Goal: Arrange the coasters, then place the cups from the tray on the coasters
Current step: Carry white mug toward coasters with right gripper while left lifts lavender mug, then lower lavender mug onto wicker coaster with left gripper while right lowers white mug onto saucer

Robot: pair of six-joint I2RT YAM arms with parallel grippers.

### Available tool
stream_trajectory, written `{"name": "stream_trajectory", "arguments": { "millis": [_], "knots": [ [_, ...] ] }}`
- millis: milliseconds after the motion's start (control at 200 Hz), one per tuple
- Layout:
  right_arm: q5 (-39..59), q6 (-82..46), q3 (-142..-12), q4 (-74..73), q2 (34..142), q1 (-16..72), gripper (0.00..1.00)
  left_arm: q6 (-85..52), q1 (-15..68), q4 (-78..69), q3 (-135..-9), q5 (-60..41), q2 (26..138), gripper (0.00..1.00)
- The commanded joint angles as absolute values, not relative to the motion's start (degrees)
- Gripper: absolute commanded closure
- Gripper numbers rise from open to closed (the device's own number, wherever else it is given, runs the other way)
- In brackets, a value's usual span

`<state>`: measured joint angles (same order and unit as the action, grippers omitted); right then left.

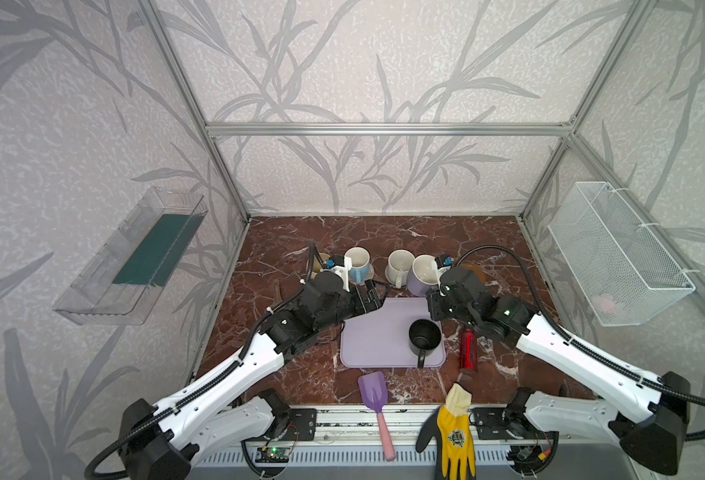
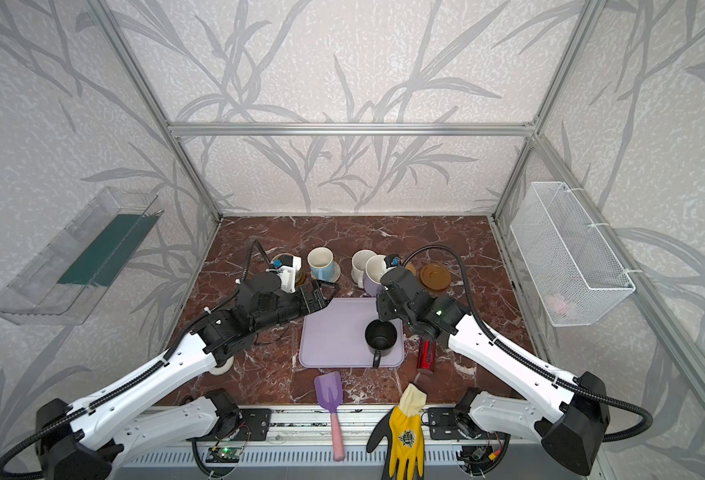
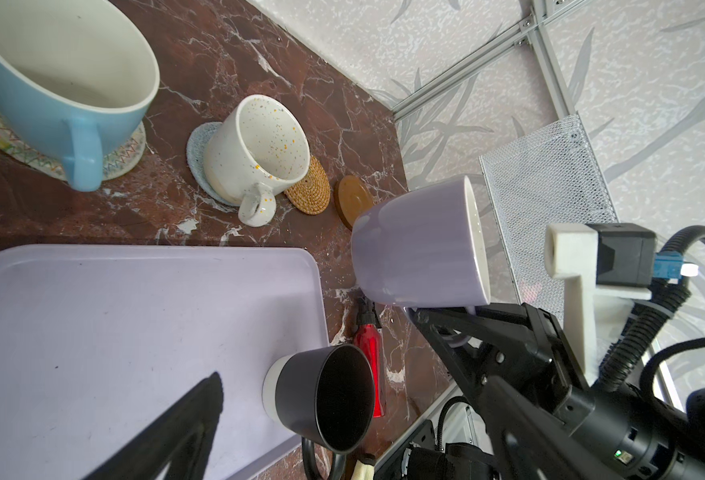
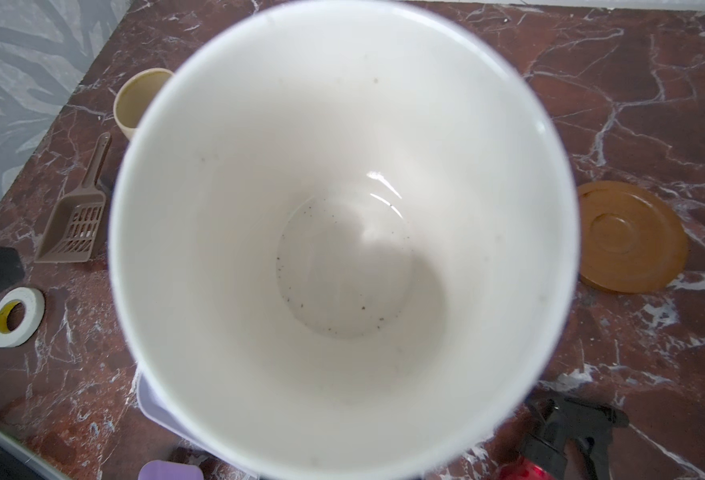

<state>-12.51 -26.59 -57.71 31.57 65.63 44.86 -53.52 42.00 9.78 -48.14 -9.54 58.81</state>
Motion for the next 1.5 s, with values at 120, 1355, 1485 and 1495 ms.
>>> {"name": "stream_trajectory", "arguments": {
  "millis": [120,1355,1485,1495],
  "knots": [
    [-11.1,-24.5,-58.3,27.9,66.5,40.3,0.98,-51.5,42.7,7.6,-54.0,-11.8,66.1,0.01],
    [-12.1,-21.8,-68.6,18.8,95.2,24.0,1.0,-49.0,43.6,6.2,-69.3,-16.8,90.0,0.01],
    [-12.0,-22.1,-71.9,20.7,97.5,23.4,1.0,-47.8,43.5,8.0,-70.7,-16.2,91.2,0.01],
    [-11.9,-22.1,-72.0,20.7,97.5,23.3,1.0,-47.5,43.5,8.2,-70.8,-16.2,91.3,0.01]
  ]
}}
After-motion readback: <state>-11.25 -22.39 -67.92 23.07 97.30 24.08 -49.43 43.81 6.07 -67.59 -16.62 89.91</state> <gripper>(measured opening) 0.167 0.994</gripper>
